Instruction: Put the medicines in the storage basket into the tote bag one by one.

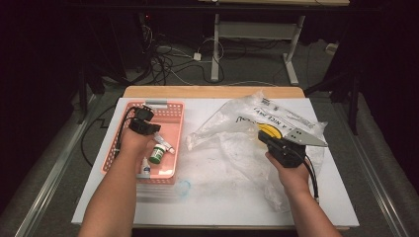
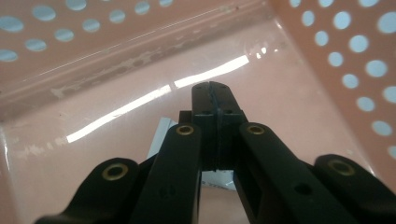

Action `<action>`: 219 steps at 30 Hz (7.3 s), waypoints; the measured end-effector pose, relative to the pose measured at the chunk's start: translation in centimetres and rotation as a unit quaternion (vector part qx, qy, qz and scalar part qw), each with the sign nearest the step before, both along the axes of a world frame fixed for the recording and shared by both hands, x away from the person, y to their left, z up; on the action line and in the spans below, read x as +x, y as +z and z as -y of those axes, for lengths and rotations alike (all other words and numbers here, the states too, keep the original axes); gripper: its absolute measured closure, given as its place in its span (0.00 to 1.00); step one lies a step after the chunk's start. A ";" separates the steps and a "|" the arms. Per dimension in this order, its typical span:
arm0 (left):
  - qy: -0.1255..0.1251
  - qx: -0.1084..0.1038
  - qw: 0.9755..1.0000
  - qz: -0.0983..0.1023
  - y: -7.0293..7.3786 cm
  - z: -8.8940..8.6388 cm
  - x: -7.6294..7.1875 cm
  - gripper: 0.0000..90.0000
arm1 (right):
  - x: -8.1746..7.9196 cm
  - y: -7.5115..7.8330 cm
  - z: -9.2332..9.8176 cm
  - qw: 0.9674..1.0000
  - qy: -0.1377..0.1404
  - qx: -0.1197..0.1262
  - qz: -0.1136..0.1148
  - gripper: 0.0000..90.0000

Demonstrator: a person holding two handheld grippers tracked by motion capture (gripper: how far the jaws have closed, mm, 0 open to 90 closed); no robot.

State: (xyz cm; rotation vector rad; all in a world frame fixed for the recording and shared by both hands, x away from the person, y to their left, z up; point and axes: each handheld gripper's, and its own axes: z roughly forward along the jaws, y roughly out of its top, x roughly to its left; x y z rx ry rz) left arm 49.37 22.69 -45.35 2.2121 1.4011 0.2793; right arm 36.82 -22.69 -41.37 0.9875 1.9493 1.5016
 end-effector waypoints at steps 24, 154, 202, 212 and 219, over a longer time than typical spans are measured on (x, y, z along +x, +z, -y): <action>-0.028 0.119 0.989 -0.077 0.5 -0.6 -2.2 0.98 | -0.5 0.1 -0.1 1.000 0.007 -0.002 0.005 1.00; -0.056 -0.104 0.979 0.165 4.3 0.7 -15.9 0.76 | -1.4 1.6 1.5 0.999 0.007 0.016 0.032 1.00; -0.135 -0.160 0.953 0.217 7.1 5.8 -18.9 0.76 | -1.4 1.7 1.7 0.999 0.003 0.017 0.032 1.00; -0.175 -0.162 0.950 0.201 6.3 8.7 -19.6 0.76 | -1.4 1.8 1.9 0.999 0.001 0.018 0.033 1.00; -0.210 -0.160 0.945 0.191 5.8 11.1 -20.3 0.76 | -1.4 1.7 1.9 0.999 0.000 0.019 0.032 1.00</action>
